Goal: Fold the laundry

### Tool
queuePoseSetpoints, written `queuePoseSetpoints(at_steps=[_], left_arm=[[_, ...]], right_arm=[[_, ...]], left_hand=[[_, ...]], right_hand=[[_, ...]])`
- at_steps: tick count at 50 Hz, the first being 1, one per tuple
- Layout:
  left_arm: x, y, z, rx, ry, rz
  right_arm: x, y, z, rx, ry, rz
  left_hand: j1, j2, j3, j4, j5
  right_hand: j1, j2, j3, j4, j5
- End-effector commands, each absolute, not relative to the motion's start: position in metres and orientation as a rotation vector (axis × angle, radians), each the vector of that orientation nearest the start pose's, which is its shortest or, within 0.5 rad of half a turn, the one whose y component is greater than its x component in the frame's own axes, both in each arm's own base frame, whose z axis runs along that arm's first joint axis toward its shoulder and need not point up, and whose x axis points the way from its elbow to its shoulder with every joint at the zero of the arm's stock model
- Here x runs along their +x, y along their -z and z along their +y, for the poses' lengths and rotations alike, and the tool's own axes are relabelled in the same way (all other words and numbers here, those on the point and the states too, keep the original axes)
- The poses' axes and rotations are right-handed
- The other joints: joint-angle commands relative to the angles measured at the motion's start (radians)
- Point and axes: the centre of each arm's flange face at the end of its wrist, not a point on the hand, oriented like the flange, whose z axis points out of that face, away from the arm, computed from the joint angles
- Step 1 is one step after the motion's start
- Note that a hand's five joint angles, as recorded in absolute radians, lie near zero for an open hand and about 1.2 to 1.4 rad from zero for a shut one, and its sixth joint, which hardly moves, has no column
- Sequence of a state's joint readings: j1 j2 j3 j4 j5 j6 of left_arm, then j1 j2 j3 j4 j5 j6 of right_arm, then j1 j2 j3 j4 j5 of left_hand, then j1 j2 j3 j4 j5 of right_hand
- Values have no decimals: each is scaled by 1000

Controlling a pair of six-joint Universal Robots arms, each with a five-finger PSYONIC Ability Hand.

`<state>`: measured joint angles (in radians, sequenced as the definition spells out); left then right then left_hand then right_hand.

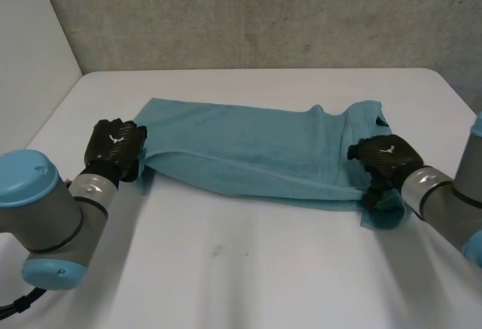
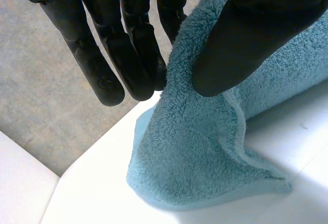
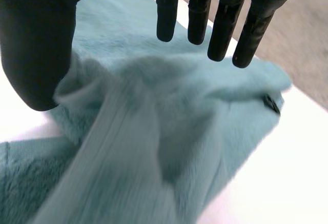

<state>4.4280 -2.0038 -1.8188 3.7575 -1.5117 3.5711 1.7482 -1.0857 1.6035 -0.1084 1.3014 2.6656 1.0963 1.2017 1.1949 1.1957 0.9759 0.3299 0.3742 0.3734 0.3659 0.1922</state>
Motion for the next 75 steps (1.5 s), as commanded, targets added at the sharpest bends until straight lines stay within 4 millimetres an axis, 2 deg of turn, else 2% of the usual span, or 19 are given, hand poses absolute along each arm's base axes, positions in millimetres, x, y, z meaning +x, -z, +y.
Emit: queuePoseSetpoints(at_steps=[1,10,15,19,21,22,24,25,26,30,43,48,53,57,65,72,75], left_arm=[[-228,-155,-302,825,2126,2070],[-228,-154,-303,824,2122,2073],[-227,-154,-303,820,2120,2073],[-226,-152,-303,818,2114,2078],[-226,-152,-303,821,2113,2080],[-226,-152,-303,821,2112,2081],[-226,-150,-302,825,2106,2088],[-226,-149,-302,827,2105,2089],[-226,-149,-302,829,2100,2094],[-225,-144,-299,841,2068,2126],[-219,-135,-289,843,1955,2264],[-221,-134,-289,798,1973,2315],[-222,-123,-291,805,1942,2340],[-220,-122,-294,790,1930,2342],[-215,-125,-298,759,1937,2330],[-215,-114,-310,739,1950,2307],[-214,-113,-313,716,1955,2282]], right_arm=[[188,-155,-306,-631,1644,2416],[161,-156,-288,-445,1647,2459],[155,-151,-288,-354,1621,2471],[153,-148,-290,-308,1605,2469],[153,-146,-291,-304,1601,2472],[153,-143,-293,-300,1590,2473],[153,-140,-294,-303,1580,2472],[155,-139,-294,-316,1569,2461],[156,-138,-295,-331,1565,2455],[159,-139,-296,-377,1576,2405],[159,-156,-298,-478,1759,2318],[159,-158,-295,-557,1794,2323],[158,-161,-294,-558,1810,2321],[156,-165,-296,-554,1836,2311],[138,-169,-308,-502,1889,2329],[134,-171,-312,-492,1909,2328],[132,-172,-313,-485,1915,2332]], left_hand=[[300,195,201,201,246],[300,195,201,201,246],[300,195,201,201,246],[300,195,201,201,246],[300,195,201,201,246],[300,195,201,201,246],[300,195,201,201,246],[300,195,201,201,246],[300,195,201,201,246],[-210,-315,-308,-309,-264],[-668,-773,-767,-767,-722],[-671,-777,-770,-771,-726],[-666,-771,-764,-765,-720],[-663,-768,-761,-762,-717],[-645,-750,-744,-744,-699],[-472,-577,-571,-571,-526],[-463,-568,-562,-562,-517]], right_hand=[[-22,-66,-65,-58,-59],[-7,-52,-51,-43,-44],[28,-16,-15,-8,-9],[157,113,114,121,120],[277,233,233,241,240],[490,445,446,454,453],[769,725,726,733,732],[1063,1019,1020,1027,1027],[1066,1022,1023,1030,1029],[1066,1022,1023,1030,1029],[1066,1022,1023,1030,1029],[1066,1022,1023,1030,1029],[1066,1022,1023,1030,1029],[1066,1022,1023,1030,1029],[1066,1022,1023,1030,1029],[1066,1022,1023,1030,1029],[1066,1022,1023,1030,1029]])
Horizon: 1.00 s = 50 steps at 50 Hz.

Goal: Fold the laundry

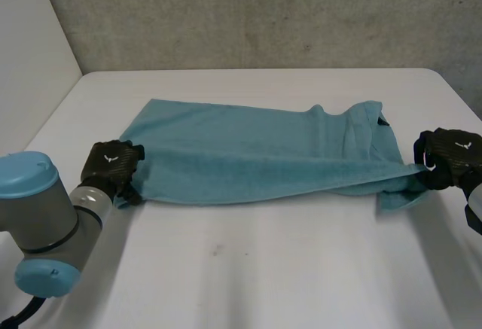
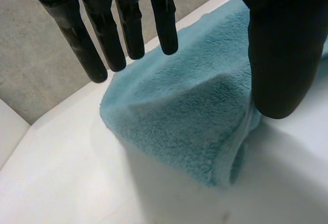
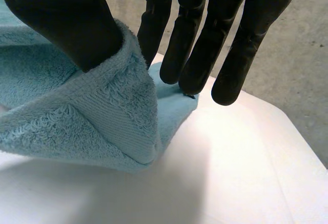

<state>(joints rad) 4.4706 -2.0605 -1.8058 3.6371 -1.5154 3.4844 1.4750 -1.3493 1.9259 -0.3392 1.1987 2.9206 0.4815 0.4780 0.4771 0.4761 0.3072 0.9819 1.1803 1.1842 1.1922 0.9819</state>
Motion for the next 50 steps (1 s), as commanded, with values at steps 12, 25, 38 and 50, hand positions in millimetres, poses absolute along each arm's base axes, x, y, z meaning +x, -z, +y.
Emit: queuePoseSetpoints(at_steps=[12,25,38,50], left_arm=[[-206,-114,-317,742,1889,2177],[-202,-135,-303,758,1860,2189],[-205,-131,-286,819,1766,2279],[-203,-119,-293,814,1741,2292]], right_arm=[[127,-172,-315,-465,1925,2345],[128,-172,-315,-466,1923,2346],[128,-172,-315,-468,1922,2345],[129,-171,-314,-473,1917,2341]], left_hand=[[169,173,174,175,169],[205,208,209,210,205],[184,188,188,190,184],[196,199,200,201,196]], right_hand=[[414,216,212,204,240],[414,216,212,204,240],[414,216,212,204,240],[414,216,212,204,240]])
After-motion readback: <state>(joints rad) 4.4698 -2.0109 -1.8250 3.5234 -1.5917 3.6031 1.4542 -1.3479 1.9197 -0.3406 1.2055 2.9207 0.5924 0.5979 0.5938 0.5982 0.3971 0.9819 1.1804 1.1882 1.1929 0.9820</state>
